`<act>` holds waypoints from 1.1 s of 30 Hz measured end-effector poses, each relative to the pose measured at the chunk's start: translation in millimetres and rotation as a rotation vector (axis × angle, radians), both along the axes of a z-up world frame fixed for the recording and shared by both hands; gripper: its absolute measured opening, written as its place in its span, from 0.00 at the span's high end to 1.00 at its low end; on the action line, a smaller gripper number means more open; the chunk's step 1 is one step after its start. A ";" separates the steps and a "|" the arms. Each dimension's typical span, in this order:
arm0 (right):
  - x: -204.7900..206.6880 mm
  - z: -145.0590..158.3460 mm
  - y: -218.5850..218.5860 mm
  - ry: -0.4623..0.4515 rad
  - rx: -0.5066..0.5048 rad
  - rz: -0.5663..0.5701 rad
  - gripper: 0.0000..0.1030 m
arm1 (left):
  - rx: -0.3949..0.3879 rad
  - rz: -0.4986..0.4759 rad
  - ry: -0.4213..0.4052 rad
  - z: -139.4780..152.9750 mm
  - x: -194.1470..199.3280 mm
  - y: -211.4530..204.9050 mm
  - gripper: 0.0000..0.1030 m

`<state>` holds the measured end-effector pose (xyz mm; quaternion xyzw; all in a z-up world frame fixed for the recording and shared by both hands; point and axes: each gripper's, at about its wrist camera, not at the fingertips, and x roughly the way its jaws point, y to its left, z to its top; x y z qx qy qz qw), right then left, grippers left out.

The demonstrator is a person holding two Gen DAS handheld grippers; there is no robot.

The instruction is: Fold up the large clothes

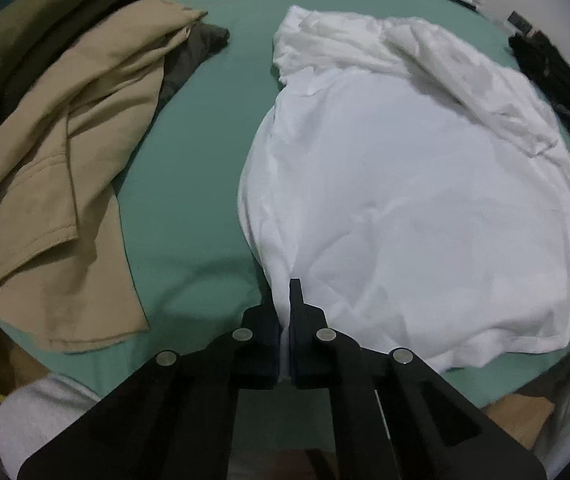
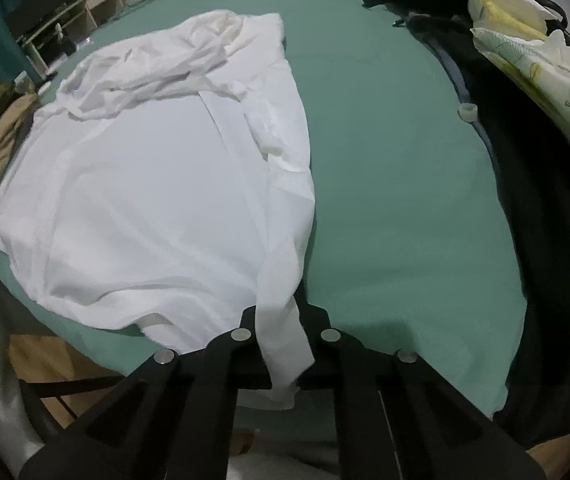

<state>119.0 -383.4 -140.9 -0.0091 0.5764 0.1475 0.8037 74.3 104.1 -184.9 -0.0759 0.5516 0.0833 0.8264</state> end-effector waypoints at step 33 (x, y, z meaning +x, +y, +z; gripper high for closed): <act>65.1 109.0 -24.5 -0.352 0.340 -0.275 0.95 | -0.172 0.185 -0.399 125.9 22.3 52.1 0.97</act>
